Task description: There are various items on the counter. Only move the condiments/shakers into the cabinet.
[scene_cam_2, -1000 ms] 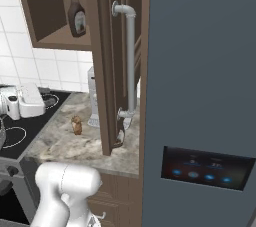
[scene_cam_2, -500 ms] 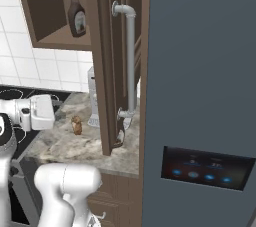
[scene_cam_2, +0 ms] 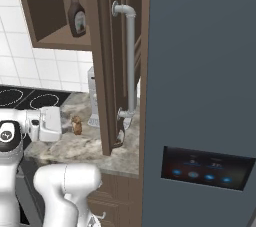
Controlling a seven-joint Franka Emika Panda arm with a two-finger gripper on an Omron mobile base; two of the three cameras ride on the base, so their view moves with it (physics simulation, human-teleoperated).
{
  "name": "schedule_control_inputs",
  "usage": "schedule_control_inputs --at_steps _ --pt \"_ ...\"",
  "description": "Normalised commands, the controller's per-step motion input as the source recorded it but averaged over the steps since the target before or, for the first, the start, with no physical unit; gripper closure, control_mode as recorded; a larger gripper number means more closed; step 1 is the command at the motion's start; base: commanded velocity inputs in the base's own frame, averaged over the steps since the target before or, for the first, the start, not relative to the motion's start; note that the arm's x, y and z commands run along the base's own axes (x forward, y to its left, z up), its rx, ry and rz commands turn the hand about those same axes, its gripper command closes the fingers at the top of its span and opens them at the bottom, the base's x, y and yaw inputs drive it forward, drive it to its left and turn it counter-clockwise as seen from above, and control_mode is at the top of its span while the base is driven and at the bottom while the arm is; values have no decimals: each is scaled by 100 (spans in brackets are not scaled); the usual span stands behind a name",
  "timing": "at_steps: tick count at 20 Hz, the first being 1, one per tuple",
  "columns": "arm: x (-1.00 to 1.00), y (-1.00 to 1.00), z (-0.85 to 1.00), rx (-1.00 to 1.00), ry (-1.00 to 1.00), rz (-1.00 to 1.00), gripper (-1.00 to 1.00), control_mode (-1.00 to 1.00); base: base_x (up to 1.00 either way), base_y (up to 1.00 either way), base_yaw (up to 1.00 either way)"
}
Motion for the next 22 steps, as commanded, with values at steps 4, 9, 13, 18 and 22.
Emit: schedule_control_inputs --at_steps 4,9,13,18,22 --pt "0 -29 -61 9 0 0 -100 -100 0 0 0" --pt "4 -18 -16 3 0 0 -100 -100 0 0 0" --pt "6 0 0 0 -1 0 -100 -100 0 0 0" --pt "7 -5 -8 0 0 0 -100 -100 0 0 0" --pt "21 -21 -6 0 8 1 -100 -100 0 0 0"
